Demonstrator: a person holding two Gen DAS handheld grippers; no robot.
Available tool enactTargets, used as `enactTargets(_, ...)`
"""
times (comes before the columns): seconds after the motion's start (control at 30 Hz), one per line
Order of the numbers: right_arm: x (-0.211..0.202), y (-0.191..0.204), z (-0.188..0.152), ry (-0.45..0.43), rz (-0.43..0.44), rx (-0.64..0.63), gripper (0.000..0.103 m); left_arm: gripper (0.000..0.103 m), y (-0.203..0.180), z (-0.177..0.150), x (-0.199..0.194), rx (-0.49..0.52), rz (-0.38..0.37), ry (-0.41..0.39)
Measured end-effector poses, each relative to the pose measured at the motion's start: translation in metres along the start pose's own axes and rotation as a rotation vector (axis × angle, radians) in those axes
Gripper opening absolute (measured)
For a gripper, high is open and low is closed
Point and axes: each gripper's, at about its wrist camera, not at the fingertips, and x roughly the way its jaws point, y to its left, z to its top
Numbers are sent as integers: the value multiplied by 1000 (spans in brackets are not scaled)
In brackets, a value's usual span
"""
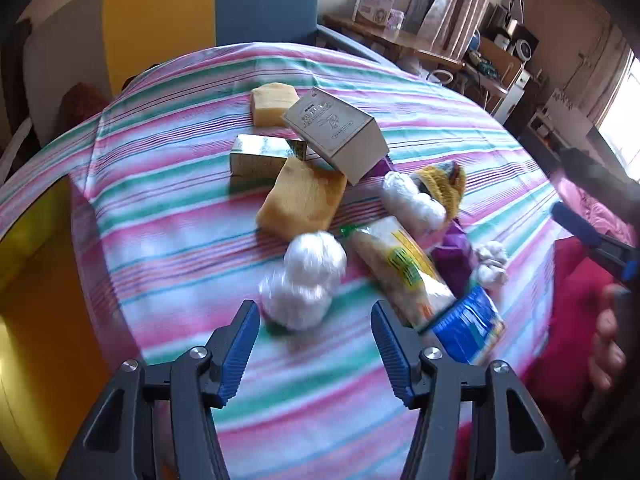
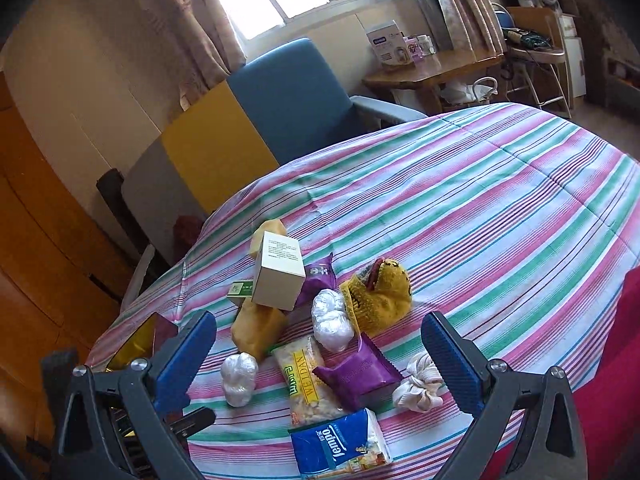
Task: Organize objects
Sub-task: 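Move the left tool to the white plastic-wrapped ball and grasp it, then carry the wrapped ball with the left tool into the gold tray and release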
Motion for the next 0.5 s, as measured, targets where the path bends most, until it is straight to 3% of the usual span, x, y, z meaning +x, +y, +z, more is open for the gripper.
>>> enactTargets(0.23, 2, -1, 0, 8, 9, 5, 103, 59, -1, 23, 47, 10, 50, 79)
enactTargets(0.27, 2, -1, 0, 9, 12, 5, 103, 55, 1, 22, 54, 5, 52, 93)
enactTargets(0.3, 2, -2, -1, 10, 11, 6, 103, 37, 4, 20, 61, -8, 55, 109)
enactTargets(0.4, 3, -2, -1, 13, 8, 5, 103, 37, 4, 10, 46, -13, -19, 57)
enactTargets(0.5, 4, 0, -1, 17, -2, -3, 103, 37, -1, -8, 17, 5, -18, -13)
